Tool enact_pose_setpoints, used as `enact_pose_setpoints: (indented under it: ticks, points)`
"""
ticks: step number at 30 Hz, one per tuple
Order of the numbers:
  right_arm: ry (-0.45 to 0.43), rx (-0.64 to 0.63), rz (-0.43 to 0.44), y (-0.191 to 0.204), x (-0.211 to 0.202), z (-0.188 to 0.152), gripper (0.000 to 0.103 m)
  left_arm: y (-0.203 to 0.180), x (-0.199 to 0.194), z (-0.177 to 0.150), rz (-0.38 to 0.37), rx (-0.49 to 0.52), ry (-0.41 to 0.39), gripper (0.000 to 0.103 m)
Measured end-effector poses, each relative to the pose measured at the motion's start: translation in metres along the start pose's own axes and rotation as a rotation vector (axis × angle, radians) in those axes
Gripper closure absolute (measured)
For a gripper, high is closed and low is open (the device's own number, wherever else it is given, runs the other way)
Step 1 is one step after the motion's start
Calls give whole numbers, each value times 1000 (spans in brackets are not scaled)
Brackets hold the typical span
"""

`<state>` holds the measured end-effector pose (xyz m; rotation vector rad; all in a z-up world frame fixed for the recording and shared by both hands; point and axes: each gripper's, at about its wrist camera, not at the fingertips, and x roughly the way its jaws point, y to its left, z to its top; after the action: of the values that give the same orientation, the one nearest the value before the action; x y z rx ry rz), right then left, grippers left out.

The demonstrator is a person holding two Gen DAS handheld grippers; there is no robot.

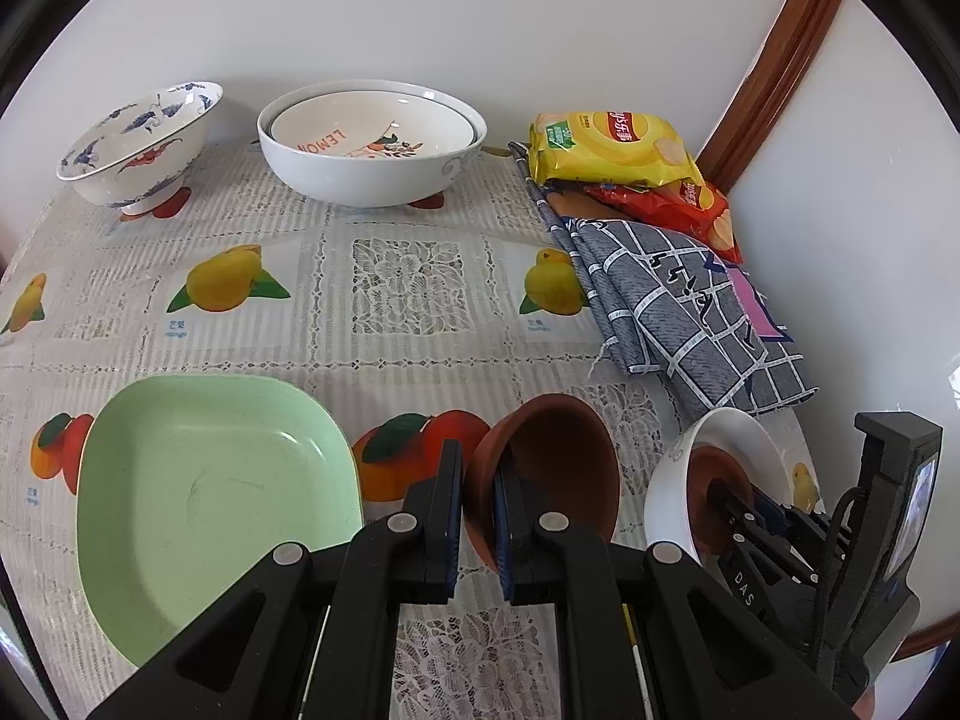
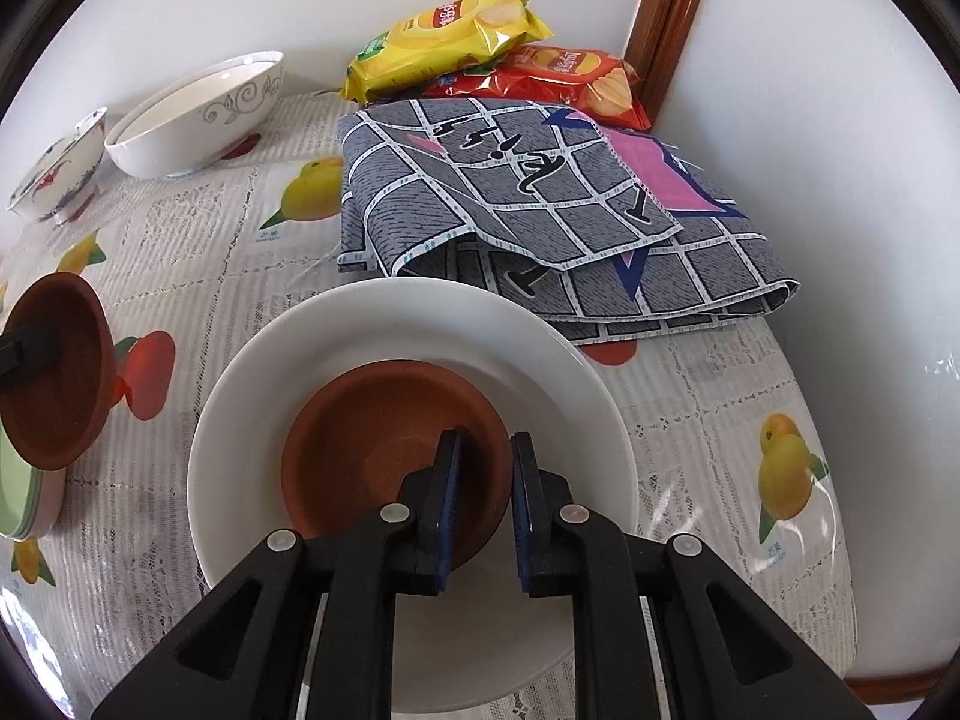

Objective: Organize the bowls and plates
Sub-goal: 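Open the right gripper and pull it back from the white bowl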

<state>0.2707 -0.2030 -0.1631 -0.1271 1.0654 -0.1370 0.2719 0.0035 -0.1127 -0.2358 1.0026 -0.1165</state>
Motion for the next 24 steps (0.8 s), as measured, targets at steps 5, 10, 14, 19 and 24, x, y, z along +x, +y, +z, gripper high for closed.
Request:
enact_pose_setpoints:
  ticks: [5,10,14,19,24]
  points:
    - [4,-21,-13,3,1,-1,85,-1,-6,-3,9,7,-4,94]
    - [7,-24,2,4,-1,-3,81,-4,-15,-4,18,12,-15,93]
    - [-3,-8,28,0,-9,-4,79,-13,-20,-6,7,25,-17,94]
    - [-59,30,67,-18,-33,-8,77,-31,-28,-9,-15,47,-31,94]
    - [-111,67,77,-41,-57,-14,77,-55,-33,-13,-40,78,-42,93]
